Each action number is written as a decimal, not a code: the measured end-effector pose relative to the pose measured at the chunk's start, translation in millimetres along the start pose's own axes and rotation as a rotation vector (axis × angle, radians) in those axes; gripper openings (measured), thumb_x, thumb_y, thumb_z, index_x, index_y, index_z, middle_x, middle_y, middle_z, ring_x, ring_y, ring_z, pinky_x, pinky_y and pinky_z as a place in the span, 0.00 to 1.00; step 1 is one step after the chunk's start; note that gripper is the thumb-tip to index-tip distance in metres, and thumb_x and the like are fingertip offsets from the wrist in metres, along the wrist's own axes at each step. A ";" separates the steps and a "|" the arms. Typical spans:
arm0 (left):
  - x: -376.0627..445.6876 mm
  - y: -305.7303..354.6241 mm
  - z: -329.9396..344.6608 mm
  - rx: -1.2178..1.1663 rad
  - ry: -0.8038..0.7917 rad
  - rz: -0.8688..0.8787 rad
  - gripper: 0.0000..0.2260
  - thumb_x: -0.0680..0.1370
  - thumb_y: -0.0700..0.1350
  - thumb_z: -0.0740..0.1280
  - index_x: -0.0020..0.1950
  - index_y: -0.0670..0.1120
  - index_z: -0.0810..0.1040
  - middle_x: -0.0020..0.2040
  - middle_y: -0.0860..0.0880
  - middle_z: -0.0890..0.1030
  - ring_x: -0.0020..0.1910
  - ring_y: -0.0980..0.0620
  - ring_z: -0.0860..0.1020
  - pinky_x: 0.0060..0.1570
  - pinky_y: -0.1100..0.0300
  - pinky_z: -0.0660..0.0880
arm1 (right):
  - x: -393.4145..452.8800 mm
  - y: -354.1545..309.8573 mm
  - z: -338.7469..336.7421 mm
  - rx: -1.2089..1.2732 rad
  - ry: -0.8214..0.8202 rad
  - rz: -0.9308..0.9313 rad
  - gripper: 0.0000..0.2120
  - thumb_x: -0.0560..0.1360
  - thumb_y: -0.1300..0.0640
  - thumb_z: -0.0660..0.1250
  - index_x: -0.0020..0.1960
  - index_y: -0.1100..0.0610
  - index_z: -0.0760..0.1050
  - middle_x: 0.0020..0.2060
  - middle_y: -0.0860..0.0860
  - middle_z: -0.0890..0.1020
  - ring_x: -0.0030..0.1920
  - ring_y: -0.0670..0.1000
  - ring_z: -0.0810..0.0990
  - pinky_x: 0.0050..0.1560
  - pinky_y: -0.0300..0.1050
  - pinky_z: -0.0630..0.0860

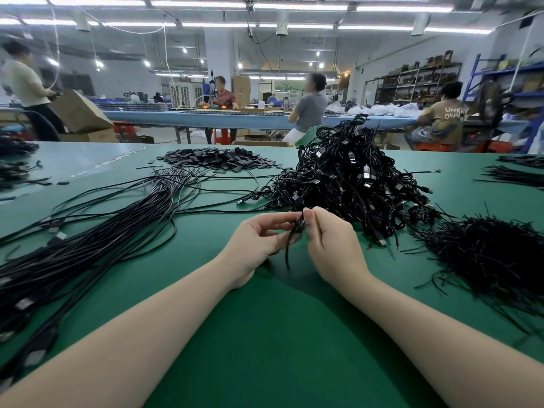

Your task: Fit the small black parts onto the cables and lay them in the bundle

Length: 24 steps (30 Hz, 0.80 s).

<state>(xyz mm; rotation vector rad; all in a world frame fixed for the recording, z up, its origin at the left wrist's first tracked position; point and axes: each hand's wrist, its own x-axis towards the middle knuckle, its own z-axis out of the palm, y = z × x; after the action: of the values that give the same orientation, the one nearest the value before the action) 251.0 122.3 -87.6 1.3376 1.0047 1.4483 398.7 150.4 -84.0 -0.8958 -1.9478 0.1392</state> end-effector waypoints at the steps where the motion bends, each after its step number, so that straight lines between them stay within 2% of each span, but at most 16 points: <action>1: -0.7 0.1 0.7 0.004 0.000 0.002 0.12 0.69 0.41 0.74 0.52 0.48 0.83 0.45 0.51 0.83 0.41 0.60 0.80 0.43 0.71 0.74 | 0.1 0.0 -0.4 0.013 0.004 -0.005 0.18 0.82 0.52 0.52 0.35 0.57 0.64 0.27 0.49 0.68 0.29 0.55 0.69 0.32 0.52 0.64; 4: -2.4 0.5 1.4 0.100 -0.008 0.023 0.11 0.69 0.49 0.72 0.49 0.48 0.81 0.41 0.57 0.82 0.39 0.58 0.74 0.36 0.71 0.69 | -0.9 -3.0 -1.2 0.031 0.004 -0.018 0.21 0.80 0.48 0.49 0.35 0.59 0.65 0.27 0.51 0.70 0.29 0.56 0.69 0.31 0.53 0.65; 7: -1.7 1.9 2.6 0.126 0.043 -0.011 0.11 0.68 0.53 0.71 0.47 0.49 0.79 0.35 0.59 0.81 0.35 0.60 0.76 0.33 0.71 0.70 | -1.6 -6.4 -2.5 0.089 0.037 -0.013 0.19 0.80 0.46 0.49 0.33 0.52 0.60 0.26 0.47 0.66 0.28 0.53 0.67 0.31 0.52 0.64; 10: 0.1 1.9 2.6 0.112 0.080 -0.039 0.09 0.72 0.52 0.71 0.48 0.50 0.79 0.33 0.58 0.81 0.31 0.60 0.77 0.30 0.69 0.70 | -1.9 -3.8 -1.9 0.097 -0.007 -0.001 0.16 0.80 0.44 0.56 0.37 0.50 0.66 0.28 0.45 0.70 0.30 0.47 0.70 0.31 0.49 0.68; 13: 1.9 2.3 -0.5 0.006 0.146 -0.061 0.05 0.75 0.48 0.70 0.49 0.50 0.78 0.33 0.54 0.81 0.29 0.58 0.76 0.30 0.67 0.68 | -3.2 -5.6 2.4 0.044 -0.098 0.050 0.12 0.73 0.39 0.63 0.44 0.47 0.67 0.33 0.44 0.76 0.32 0.44 0.75 0.34 0.46 0.74; 17: 3.2 3.9 -1.6 -0.101 0.174 -0.102 0.05 0.76 0.51 0.69 0.44 0.51 0.79 0.37 0.54 0.83 0.33 0.57 0.80 0.33 0.65 0.71 | -3.7 -4.3 4.3 0.172 -0.067 0.081 0.13 0.72 0.48 0.71 0.47 0.42 0.65 0.38 0.41 0.77 0.37 0.42 0.78 0.40 0.47 0.78; 21: 4.8 0.6 0.4 -0.013 0.202 -0.073 0.10 0.78 0.49 0.68 0.37 0.53 0.83 0.37 0.57 0.83 0.35 0.59 0.80 0.35 0.65 0.72 | -3.6 -7.0 0.1 0.140 0.068 -0.092 0.11 0.74 0.57 0.71 0.54 0.50 0.73 0.45 0.40 0.77 0.40 0.44 0.76 0.41 0.47 0.77; 24: 3.5 -0.7 1.1 0.082 0.159 -0.038 0.14 0.81 0.45 0.63 0.36 0.51 0.81 0.34 0.58 0.81 0.36 0.56 0.77 0.34 0.66 0.71 | 1.7 -18.0 -12.2 -0.042 0.181 -0.347 0.09 0.73 0.60 0.71 0.53 0.58 0.80 0.47 0.49 0.81 0.42 0.49 0.80 0.39 0.51 0.76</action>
<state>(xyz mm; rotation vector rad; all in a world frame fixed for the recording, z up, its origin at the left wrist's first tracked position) 252.1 125.8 -87.3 1.2692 1.1984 1.5173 398.5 135.4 -68.3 -0.5635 -1.9089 -0.1803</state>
